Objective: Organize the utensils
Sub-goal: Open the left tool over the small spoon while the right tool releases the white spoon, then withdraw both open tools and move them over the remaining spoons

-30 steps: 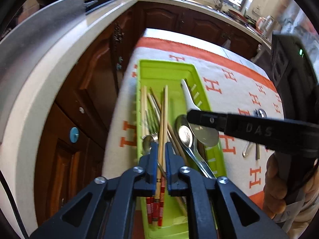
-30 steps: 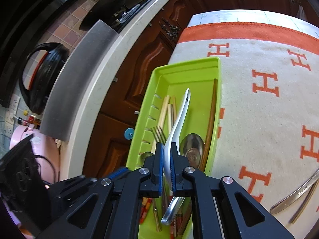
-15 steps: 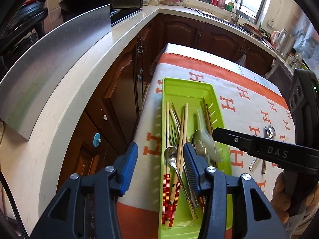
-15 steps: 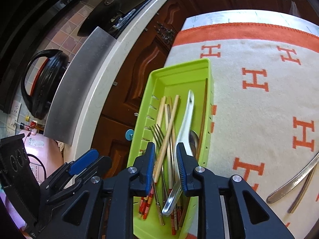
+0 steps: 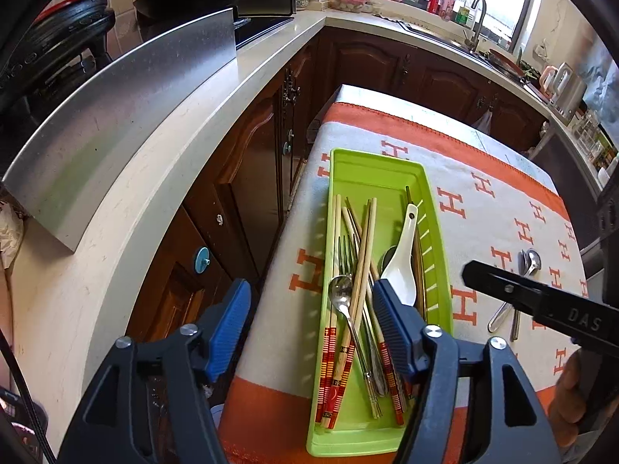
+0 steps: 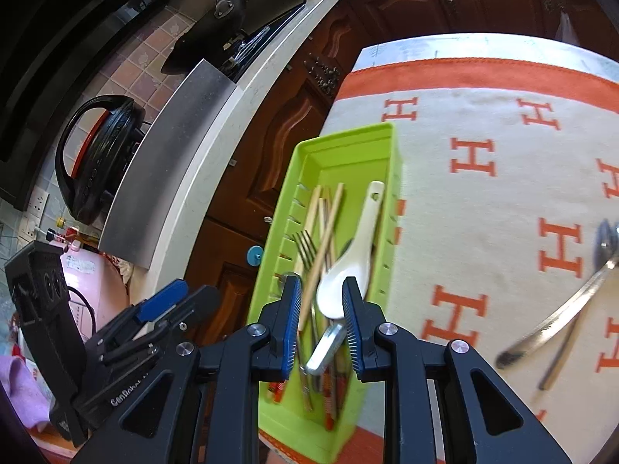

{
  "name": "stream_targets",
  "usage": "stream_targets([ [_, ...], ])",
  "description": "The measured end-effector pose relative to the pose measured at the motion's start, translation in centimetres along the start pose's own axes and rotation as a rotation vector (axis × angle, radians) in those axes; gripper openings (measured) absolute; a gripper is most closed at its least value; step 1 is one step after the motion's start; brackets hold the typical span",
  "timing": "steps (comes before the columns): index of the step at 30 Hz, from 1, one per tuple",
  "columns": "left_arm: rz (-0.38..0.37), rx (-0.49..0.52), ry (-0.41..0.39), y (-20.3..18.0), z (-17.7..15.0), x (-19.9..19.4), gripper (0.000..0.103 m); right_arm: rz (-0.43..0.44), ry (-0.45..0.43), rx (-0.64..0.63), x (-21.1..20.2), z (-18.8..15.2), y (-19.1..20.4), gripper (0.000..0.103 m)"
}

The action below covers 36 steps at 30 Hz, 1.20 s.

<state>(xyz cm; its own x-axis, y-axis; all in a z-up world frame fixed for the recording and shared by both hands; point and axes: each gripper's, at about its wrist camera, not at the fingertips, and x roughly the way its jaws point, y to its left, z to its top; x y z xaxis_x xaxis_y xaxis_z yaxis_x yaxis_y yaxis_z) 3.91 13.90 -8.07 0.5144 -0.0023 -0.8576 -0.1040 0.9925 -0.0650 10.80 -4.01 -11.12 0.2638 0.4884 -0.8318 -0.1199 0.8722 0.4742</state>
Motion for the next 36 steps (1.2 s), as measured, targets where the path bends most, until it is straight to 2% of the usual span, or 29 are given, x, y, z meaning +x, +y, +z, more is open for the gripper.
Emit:
stream_targets([
  [12,0.004,0.036,0.007,-3.4,-1.9,-1.5,0.078,-0.096,-0.034,-0.007,-5.8,-3.9,-3.9,0.025],
  [15,-0.012,0.044,0.007,-4.7,-2.4,-1.9,0.081,-0.134,-0.051,-0.007,-7.6,-5.1,-5.0,0.032],
  [17,-0.02,0.059,0.01,-5.9,-2.7,-2.2,0.082,-0.169,-0.075,-0.008,-9.1,-6.2,-5.9,0.037],
  [25,-0.057,0.117,0.008,-11.3,-3.7,-3.2,0.086,-0.232,-0.123,0.009,-14.2,-8.1,-9.0,0.038],
  [30,-0.086,0.147,-0.013,-15.0,-4.1,-4.2,0.09,-0.27,-0.187,0.008,-18.2,-9.2,-10.4,0.039],
  [36,-0.12,0.164,-0.019,-18.1,-4.6,-4.9,0.092,-0.32,-0.256,0.013,-21.6,-10.2,-11.4,0.05],
])
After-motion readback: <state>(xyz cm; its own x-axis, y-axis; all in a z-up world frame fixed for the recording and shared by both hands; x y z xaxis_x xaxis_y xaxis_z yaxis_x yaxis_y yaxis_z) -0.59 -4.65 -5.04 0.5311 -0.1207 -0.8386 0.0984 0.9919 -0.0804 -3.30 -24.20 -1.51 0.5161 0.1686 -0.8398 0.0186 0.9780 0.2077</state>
